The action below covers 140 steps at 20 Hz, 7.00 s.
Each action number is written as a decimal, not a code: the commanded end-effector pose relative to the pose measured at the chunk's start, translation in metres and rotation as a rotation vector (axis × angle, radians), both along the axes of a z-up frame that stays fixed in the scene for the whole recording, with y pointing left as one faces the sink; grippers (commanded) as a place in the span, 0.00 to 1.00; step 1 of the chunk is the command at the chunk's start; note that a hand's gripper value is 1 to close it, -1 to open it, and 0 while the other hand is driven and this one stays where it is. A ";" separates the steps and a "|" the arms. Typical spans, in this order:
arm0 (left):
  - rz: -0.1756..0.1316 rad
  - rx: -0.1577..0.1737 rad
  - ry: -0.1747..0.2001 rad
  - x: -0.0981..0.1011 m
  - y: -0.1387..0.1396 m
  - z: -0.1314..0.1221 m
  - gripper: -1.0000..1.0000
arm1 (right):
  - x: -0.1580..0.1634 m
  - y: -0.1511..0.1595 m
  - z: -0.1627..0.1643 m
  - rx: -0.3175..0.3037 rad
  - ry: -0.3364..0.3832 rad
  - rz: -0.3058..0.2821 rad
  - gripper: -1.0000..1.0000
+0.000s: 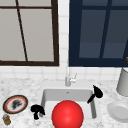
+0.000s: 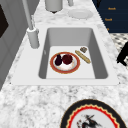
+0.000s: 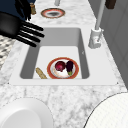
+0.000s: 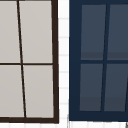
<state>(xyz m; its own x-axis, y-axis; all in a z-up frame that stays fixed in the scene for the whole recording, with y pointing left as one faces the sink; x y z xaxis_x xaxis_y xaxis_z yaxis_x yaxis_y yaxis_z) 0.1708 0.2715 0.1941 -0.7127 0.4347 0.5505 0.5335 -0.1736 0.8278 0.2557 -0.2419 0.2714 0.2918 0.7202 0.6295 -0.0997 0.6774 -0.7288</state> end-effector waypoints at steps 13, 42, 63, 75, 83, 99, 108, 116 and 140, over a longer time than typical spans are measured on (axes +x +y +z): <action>0.000 0.000 0.000 0.000 0.000 0.000 0.50 | -0.045 -0.031 -0.013 0.203 -0.120 -0.064 0.00; 0.000 0.000 0.000 0.000 0.000 0.000 0.50 | -0.142 -0.045 0.098 0.278 -0.105 -0.371 0.00; 0.000 0.000 0.000 0.000 0.000 0.000 0.50 | -0.191 -0.033 0.194 0.303 -0.308 -0.653 0.00; 0.000 0.000 0.000 0.000 0.000 0.000 0.50 | -0.249 -0.040 0.269 0.394 -0.285 -0.704 0.00; 0.000 0.000 0.000 0.000 0.000 0.000 0.50 | -0.295 -0.042 0.310 0.464 -0.303 -0.744 0.00; 0.000 0.000 0.000 0.000 0.000 0.000 0.50 | -0.352 -0.043 0.401 0.495 -0.346 -0.828 0.00; 0.000 0.000 0.000 0.000 0.000 0.000 0.50 | -0.352 -0.043 0.460 0.483 -0.406 -0.923 0.00; 0.000 0.000 0.000 0.000 0.000 0.000 0.50 | -0.307 -0.041 0.489 0.543 -0.422 -1.011 0.00; 0.000 0.000 0.000 0.000 0.000 0.000 0.50 | -0.156 -0.082 0.491 0.581 -0.273 -0.965 0.00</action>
